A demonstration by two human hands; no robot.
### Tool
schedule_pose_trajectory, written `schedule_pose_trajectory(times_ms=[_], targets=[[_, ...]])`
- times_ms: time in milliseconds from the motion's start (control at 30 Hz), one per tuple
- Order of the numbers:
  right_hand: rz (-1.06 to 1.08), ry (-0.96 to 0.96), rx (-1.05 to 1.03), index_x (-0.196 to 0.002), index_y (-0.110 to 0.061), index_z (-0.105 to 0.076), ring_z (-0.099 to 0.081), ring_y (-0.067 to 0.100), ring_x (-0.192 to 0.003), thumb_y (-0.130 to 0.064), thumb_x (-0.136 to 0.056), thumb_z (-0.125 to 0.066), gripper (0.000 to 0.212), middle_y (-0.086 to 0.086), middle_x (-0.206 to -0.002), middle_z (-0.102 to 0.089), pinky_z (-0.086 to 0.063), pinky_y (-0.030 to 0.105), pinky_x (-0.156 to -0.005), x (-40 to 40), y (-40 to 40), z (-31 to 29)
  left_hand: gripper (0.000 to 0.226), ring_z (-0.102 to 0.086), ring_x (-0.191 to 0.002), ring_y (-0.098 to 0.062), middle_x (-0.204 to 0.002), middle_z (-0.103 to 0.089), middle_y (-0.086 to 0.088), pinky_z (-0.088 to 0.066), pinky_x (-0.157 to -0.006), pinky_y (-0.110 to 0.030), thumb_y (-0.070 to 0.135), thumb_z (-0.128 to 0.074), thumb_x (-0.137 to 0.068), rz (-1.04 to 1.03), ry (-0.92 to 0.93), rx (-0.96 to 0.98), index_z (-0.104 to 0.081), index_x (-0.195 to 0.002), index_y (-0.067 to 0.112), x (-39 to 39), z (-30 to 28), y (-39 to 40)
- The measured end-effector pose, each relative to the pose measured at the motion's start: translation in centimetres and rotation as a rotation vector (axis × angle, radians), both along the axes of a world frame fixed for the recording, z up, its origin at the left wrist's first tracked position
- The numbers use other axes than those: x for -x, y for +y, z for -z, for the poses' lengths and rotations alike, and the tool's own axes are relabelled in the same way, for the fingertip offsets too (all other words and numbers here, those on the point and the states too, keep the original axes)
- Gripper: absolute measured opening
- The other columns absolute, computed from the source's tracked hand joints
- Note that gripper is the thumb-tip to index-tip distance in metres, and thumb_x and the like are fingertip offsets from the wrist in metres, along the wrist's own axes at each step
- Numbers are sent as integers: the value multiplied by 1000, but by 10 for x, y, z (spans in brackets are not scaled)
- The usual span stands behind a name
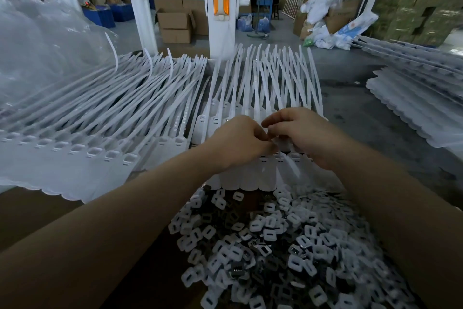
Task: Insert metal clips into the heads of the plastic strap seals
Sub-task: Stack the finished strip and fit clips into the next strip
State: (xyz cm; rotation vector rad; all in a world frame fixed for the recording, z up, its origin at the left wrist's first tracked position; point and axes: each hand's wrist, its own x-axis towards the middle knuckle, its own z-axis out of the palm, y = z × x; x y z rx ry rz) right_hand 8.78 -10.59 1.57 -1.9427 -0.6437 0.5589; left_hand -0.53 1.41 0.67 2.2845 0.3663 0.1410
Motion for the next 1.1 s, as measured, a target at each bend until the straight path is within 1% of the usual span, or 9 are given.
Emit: schedule_pose_trajectory(times_ms=[100,233,300,400,467,667,767,867,1100], targets=[[6,-7,14,-90,-22,-66,-55,-1,-43,-6,-93,-56,19,9,-87,-69,-36,12,-36,1,2,1,23,-44,-46,-9,-52,-53,4,-35,-52,-24,37,-74,-80,4,13,10,-75,-72,16,-1,-1,1],[-1,-10,15,-90,-21,-67,-54,-3,-41,-6,-93,-56,19,6,-81,-67,-36,12,-35,0,3,1,19,-45,-50,-11,-52,-52,6,-35,-58,-26,35,-74,-80,15,18,-15,-74,-70,18,-4,-1,1],[-3,-7,16,-91,-21,-67,-53,-2,-40,-6,-92,-56,19,4,-78,-67,-35,12,-35,1,2,0,20,-44,-51,-12,-54,-52,4,-40,-67,-35,33,-73,-81,26,11,-33,-74,-71,15,-4,-2,-1],[-1,-13,19,-93,-19,-68,-51,-3,-38,-6,-93,-56,18,-3,-63,-65,-34,12,-34,1,1,0,20,-47,-55,-11,-59,-59,1,-44,-93,-55,32,-72,-82,33,8,-91,-73,-73,14,-3,-3,-4],[-2,-24,24,-93,-19,-68,-51,-2,-39,-7,-93,-55,18,-3,-61,-64,-34,12,-34,1,1,0,20,-56,-65,-13,-73,-69,-3,-43,-101,-56,35,-72,-82,28,6,-142,-75,-80,16,-4,-4,-6],[-2,-13,27,-93,-20,-68,-58,-2,-46,-10,-94,-56,16,1,-75,-69,-37,11,-36,3,1,-2,16,-62,-85,-12,-81,-71,5,-36,-106,-54,38,-69,-84,37,-55,-268,-77,-86,25,-1,-3,-6],[5,2,22,-92,-22,-68,-67,14,-70,-9,-93,-56,18,7,-89,-74,-41,13,-40,4,0,-3,13,-57,-89,-11,-79,-63,13,-24,-111,-53,38,-63,-90,79,-85,-373,-75,-89,32,-1,-2,-7],[6,13,16,-91,-22,-68,-69,22,-78,-8,-93,-56,18,9,-92,-74,-44,15,-43,4,0,-3,15,-57,-91,-11,-88,-68,9,-23,-108,-48,41,-60,-92,106,-60,-444,-73,-93,35,-2,-2,-5],[13,25,5,-91,-20,-68,-65,10,-62,-8,-93,-55,17,7,-86,-73,-40,12,-39,1,1,-1,14,-60,-92,-12,-91,-70,10,-20,-95,-37,40,-60,-91,80,-145,-544,-74,-93,39,-1,2,-9]])
